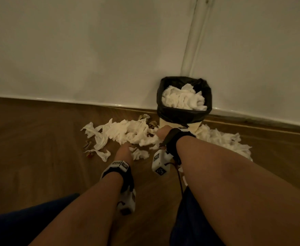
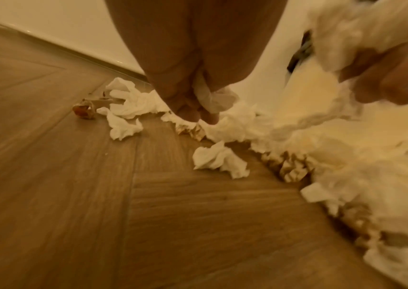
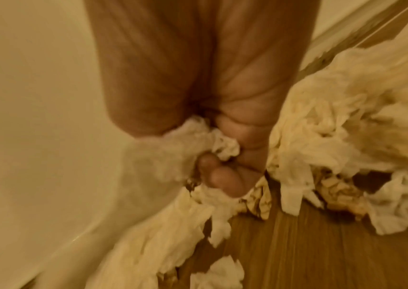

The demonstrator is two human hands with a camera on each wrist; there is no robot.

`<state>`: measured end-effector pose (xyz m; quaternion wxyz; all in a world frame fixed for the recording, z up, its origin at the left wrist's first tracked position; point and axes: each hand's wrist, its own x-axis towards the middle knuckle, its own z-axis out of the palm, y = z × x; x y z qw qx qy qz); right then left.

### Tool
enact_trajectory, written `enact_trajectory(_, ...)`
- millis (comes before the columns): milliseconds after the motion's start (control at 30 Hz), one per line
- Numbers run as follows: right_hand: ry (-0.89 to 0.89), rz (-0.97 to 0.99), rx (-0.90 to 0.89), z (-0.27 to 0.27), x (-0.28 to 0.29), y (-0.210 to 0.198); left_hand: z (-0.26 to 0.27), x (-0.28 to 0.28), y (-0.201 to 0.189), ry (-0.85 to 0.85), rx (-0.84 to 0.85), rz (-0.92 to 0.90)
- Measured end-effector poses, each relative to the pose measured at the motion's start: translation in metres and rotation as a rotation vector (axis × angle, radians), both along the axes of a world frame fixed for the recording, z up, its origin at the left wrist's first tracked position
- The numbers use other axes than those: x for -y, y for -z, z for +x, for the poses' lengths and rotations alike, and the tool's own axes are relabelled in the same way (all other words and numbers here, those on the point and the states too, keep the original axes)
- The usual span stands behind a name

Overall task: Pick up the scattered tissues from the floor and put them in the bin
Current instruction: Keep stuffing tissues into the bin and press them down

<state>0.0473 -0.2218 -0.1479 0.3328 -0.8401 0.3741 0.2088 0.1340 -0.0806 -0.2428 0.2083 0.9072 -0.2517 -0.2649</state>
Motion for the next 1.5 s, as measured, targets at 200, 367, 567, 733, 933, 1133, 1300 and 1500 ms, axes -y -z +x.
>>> enact_trajectory(200,0.388,0.327,0.297,-0.022,0.0,-0.067,-0.02,0.029,-0.054,-0.099,0.001,-0.155)
enact_trajectory(367,0.215,-0.173,0.3,-0.044,0.006,-0.106,-0.032,0.048,-0.112,-0.103,0.061,-0.175)
enact_trajectory(567,0.413,-0.234,0.451,-0.064,0.02,-0.132,-0.045,0.07,-0.19,-0.111,0.14,-0.421)
enact_trajectory(733,0.597,-0.001,0.651,-0.087,0.042,-0.151,-0.046,0.078,-0.255,0.212,0.307,-0.338)
enact_trajectory(933,0.833,0.094,0.84,-0.103,0.062,-0.169,-0.051,0.085,-0.3,0.344,0.297,-0.463)
enact_trajectory(1133,1.035,0.548,1.155,-0.102,0.056,-0.181,-0.057,0.092,-0.282,0.178,0.341,-0.541)
enact_trajectory(1300,0.997,0.571,1.212,-0.109,0.057,-0.185,-0.063,0.105,-0.262,0.158,0.262,-0.521)
enact_trajectory(1500,1.207,0.735,1.336,-0.119,0.062,-0.188,-0.071,0.124,-0.257,0.147,0.178,-0.58)
